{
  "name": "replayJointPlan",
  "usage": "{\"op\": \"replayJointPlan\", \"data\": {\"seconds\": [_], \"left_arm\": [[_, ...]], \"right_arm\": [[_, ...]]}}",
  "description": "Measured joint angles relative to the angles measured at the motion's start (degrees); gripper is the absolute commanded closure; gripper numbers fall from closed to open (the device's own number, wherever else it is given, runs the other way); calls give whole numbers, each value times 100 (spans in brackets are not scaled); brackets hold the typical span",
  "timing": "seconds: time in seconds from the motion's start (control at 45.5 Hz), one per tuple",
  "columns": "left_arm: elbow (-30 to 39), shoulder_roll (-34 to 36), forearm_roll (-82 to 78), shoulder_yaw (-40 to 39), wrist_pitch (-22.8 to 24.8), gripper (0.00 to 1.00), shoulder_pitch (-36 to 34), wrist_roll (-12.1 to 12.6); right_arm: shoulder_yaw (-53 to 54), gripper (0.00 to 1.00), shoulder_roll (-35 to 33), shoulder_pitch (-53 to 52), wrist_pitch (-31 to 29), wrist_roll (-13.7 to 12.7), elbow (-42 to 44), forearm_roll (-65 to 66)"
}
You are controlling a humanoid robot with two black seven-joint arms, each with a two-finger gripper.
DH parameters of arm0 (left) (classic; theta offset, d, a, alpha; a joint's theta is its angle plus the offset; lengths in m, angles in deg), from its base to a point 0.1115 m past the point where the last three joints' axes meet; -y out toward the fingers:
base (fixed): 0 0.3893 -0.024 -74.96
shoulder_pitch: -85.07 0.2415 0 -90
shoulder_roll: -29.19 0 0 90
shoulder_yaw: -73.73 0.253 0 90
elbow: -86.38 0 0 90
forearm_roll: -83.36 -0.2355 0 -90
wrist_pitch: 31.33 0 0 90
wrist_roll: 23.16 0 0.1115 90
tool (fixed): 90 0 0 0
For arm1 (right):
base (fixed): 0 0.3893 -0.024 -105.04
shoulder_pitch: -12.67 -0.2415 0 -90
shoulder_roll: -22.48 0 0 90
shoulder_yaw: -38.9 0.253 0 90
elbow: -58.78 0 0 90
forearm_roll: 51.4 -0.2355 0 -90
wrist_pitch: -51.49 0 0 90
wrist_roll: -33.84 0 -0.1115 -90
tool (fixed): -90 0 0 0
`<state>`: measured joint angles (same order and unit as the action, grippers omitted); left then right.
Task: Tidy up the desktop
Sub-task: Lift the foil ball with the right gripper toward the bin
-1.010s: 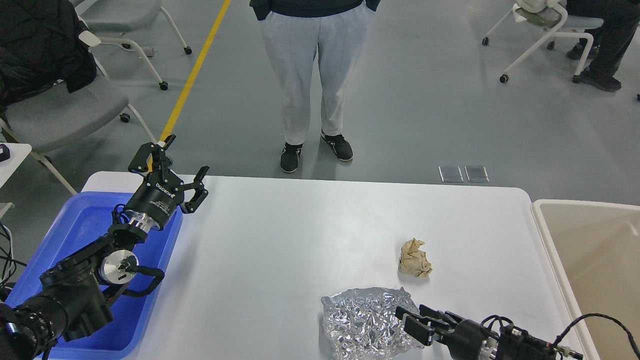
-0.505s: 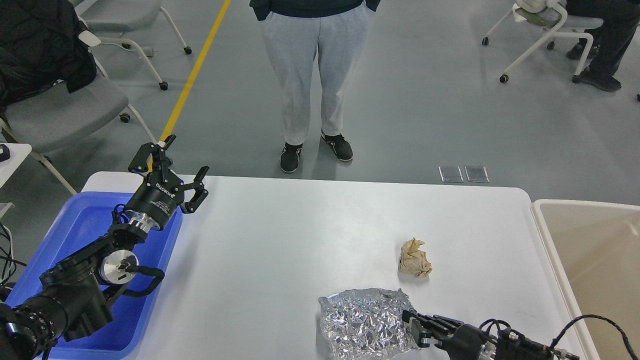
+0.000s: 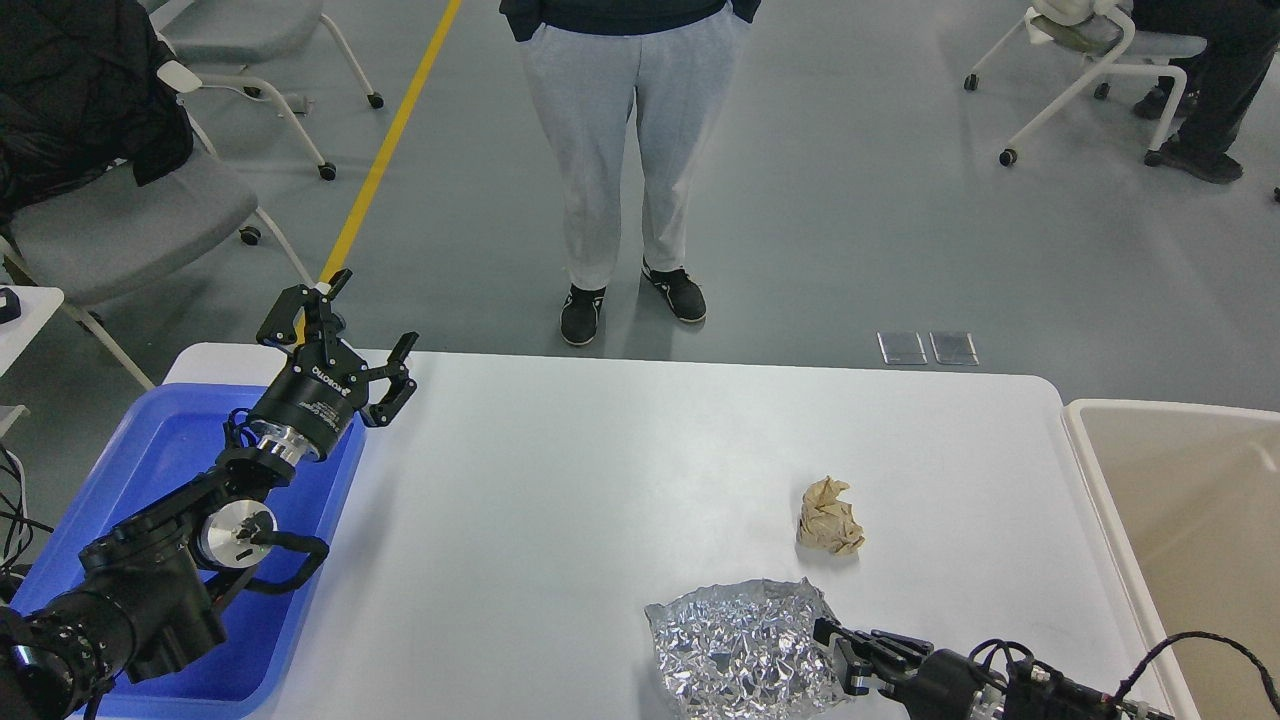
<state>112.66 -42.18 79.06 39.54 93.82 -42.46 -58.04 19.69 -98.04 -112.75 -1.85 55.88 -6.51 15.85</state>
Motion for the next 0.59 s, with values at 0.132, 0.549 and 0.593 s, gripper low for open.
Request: {"op": "replayJointPlan", "data": {"seconds": [0.132, 0.549, 0.593], "left_arm": [[0, 0, 0, 0, 0, 0, 0, 7], [0, 0, 0, 0, 0, 0, 0, 7], [0, 0, -1, 0, 0, 0, 0, 7]], "right_arm": [[23, 100, -375, -112, 4, 66, -348, -157], [48, 100, -2239, -1340, -645, 269, -1290, -498], [51, 100, -2415, -1464, -761, 294, -1351, -532]]}}
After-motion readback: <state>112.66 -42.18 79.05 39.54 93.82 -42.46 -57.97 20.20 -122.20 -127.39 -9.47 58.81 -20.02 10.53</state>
